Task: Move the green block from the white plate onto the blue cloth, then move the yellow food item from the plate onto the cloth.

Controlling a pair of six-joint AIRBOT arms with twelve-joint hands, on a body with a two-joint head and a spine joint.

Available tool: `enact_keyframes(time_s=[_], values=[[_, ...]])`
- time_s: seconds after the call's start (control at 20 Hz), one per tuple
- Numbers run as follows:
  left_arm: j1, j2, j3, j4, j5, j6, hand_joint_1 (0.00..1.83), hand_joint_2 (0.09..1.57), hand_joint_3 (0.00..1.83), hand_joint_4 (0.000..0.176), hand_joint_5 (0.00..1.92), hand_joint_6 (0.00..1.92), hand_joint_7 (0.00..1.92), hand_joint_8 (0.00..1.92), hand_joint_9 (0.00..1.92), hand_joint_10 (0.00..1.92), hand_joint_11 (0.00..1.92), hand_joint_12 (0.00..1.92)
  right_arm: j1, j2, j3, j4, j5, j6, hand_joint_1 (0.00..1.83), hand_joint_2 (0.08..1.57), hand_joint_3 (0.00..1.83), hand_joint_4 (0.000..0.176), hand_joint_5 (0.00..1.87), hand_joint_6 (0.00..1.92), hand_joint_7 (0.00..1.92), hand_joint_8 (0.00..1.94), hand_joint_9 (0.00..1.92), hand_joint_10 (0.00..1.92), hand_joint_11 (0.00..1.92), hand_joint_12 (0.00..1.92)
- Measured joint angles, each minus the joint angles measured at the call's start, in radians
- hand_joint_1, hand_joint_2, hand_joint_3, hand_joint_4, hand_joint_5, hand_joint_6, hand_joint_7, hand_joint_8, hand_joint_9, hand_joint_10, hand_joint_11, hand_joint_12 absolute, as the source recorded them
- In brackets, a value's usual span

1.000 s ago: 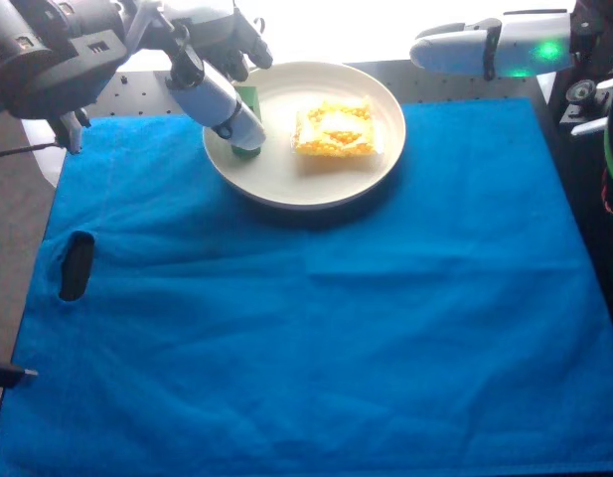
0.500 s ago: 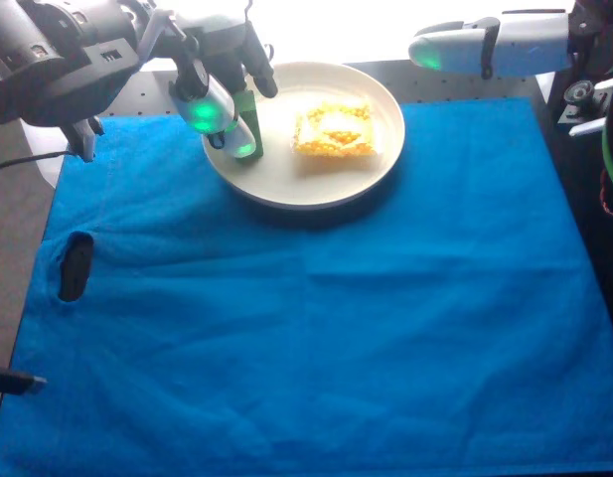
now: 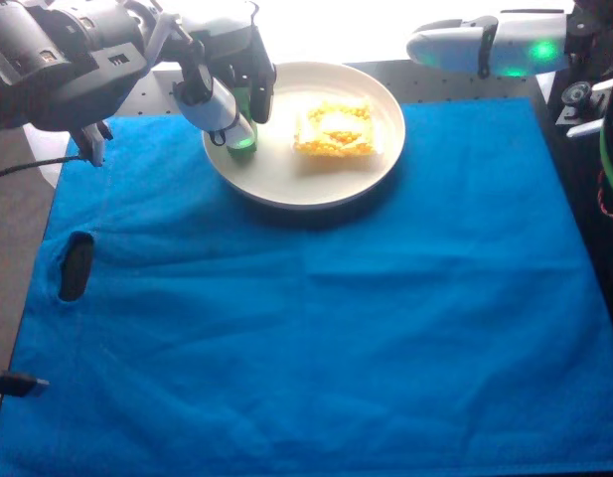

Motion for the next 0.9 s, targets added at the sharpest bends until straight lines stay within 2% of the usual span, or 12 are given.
enact_keyframes(time_s=[0.2, 0.25, 0.3, 0.35, 0.4, 0.5, 0.55, 0.6, 0.7, 0.75, 0.85, 0.9], values=[[0.000, 0.006, -0.006, -0.012, -0.011, 0.000, 1.25, 1.12, 0.00, 0.000, 1.15, 0.72, 0.78, 1.22, 1.09, 0.03, 0.66, 1.19, 0.000, 0.000, 0.000, 0.001, 0.000, 0.000, 0.76, 0.83, 0.00, 0.000, 0.42, 0.00, 0.29, 0.00, 0.31, 0.00, 0.14, 0.54], [-0.003, 0.016, -0.019, -0.011, -0.016, 0.000, 1.27, 1.11, 0.00, 0.000, 1.09, 0.53, 0.95, 1.26, 1.16, 0.29, 0.81, 1.09, 0.000, 0.000, 0.000, 0.001, 0.000, 0.000, 0.77, 0.84, 0.00, 0.000, 0.42, 0.00, 0.28, 0.00, 0.30, 0.00, 0.18, 0.47], [-0.006, 0.025, -0.025, -0.012, -0.020, 0.000, 1.27, 1.11, 0.00, 0.000, 1.09, 0.53, 0.95, 1.26, 1.16, 0.29, 0.81, 1.09, 0.000, 0.000, 0.000, 0.001, 0.000, 0.000, 0.77, 0.84, 0.00, 0.000, 0.42, 0.00, 0.28, 0.00, 0.30, 0.00, 0.18, 0.47], [-0.013, 0.042, -0.046, -0.009, -0.019, 0.000, 1.26, 1.14, 0.00, 0.000, 0.99, 0.65, 0.92, 1.33, 1.05, 0.74, 0.84, 1.21, 0.000, 0.000, 0.000, 0.000, 0.000, 0.000, 0.79, 0.85, 0.00, 0.000, 0.42, 0.00, 0.27, 0.00, 0.30, 0.00, 0.19, 0.40], [-0.021, 0.066, -0.068, -0.001, -0.024, 0.000, 1.25, 1.16, 0.00, 0.000, 0.96, 0.68, 0.88, 1.41, 0.97, 0.98, 0.87, 1.22, 0.000, 0.000, -0.002, 0.002, 0.000, 0.000, 0.79, 0.85, 0.00, 0.000, 0.42, 0.00, 0.27, 0.00, 0.28, 0.00, 0.17, 0.37], [-0.044, 0.109, -0.113, 0.032, -0.031, 0.000, 1.24, 1.17, 0.00, 0.000, 1.00, 0.69, 0.78, 1.50, 0.83, 1.02, 0.80, 1.20, 0.000, -0.002, -0.002, 0.001, 0.000, 0.000, 0.78, 0.84, 0.00, 0.000, 0.43, 0.00, 0.28, 0.00, 0.30, 0.01, 0.20, 0.37], [-0.061, 0.138, -0.146, 0.058, -0.042, 0.000, 1.23, 1.19, 0.00, 0.000, 0.86, 0.87, 0.85, 1.45, 0.85, 1.22, 0.82, 1.33, 0.000, -0.005, -0.002, 0.001, 0.000, 0.000, 0.79, 0.83, 0.00, 0.000, 0.43, 0.00, 0.27, 0.01, 0.31, 0.00, 0.13, 0.58], [-0.067, 0.154, -0.163, 0.069, -0.047, 0.000, 1.23, 1.19, 0.00, 0.000, 0.86, 0.87, 0.85, 1.45, 0.85, 1.22, 0.82, 1.33, 0.000, -0.007, -0.002, 0.001, 0.000, 0.000, 0.79, 0.83, 0.00, 0.000, 0.43, 0.00, 0.27, 0.01, 0.31, 0.00, 0.13, 0.58], [-0.079, 0.193, -0.219, 0.110, -0.068, 0.000, 1.25, 1.16, 0.00, 0.000, 0.92, 0.77, 0.92, 1.35, 0.94, 1.24, 0.86, 1.42, 0.000, -0.010, -0.002, 0.000, 0.000, 0.000, 0.81, 0.79, 0.00, 0.000, 0.46, 0.00, 0.29, 0.00, 0.33, 0.00, 0.01, 1.04], [-0.080, 0.207, -0.240, 0.121, -0.076, 0.000, 1.25, 1.15, 0.00, 0.000, 0.97, 0.70, 0.92, 1.34, 0.94, 1.20, 0.86, 1.43, 0.000, -0.010, -0.002, 0.000, 0.000, 0.000, 0.80, 0.79, 0.00, 0.000, 0.47, 0.00, 0.30, 0.00, 0.35, 0.01, 0.01, 1.10], [-0.080, 0.250, -0.295, 0.149, -0.109, 0.000, 1.23, 1.18, 0.00, 0.000, 0.85, 0.97, 0.85, 1.41, 0.83, 1.14, 0.78, 1.48, 0.000, -0.010, -0.002, 0.001, 0.000, 0.000, 0.80, 0.78, 0.00, 0.000, 0.48, 0.00, 0.32, 0.00, 0.41, 0.01, 0.20, 0.99], [-0.080, 0.267, -0.315, 0.158, -0.123, -0.002, 1.22, 1.19, 0.00, 0.000, 0.86, 0.96, 0.83, 1.44, 0.84, 1.19, 0.82, 1.46, 0.000, -0.010, -0.002, 0.001, 0.000, 0.000, 0.77, 0.74, 0.00, 0.000, 0.48, 0.00, 0.32, 0.00, 0.39, 0.00, 0.15, 1.02]])
